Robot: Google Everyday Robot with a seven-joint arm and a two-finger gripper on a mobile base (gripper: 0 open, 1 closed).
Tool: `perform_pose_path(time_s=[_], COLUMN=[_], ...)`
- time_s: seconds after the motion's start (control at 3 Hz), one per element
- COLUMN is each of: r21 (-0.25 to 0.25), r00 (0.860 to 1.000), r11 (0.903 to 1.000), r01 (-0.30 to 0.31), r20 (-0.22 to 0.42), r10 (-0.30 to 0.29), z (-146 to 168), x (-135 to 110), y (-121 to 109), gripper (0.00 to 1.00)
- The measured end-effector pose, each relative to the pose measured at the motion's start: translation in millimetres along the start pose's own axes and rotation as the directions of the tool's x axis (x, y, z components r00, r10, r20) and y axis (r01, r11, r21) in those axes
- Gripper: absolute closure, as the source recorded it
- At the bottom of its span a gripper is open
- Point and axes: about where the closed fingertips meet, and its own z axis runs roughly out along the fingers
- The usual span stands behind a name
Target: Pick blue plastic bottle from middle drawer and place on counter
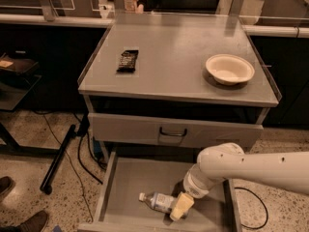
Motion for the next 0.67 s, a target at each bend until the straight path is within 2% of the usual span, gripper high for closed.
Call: perform_pose_path(time_s=[0.33,0.67], r21=[0.059,0.071], r00=[0.999,0.997], r11=[0.9975,0.9952], r01=[-0.037,-0.068], r20=[0.032,0.050], r10=[0.036,0.064], z=[14,30], x=[13,26], y=[-15,-25], gripper=[0.00,0.00])
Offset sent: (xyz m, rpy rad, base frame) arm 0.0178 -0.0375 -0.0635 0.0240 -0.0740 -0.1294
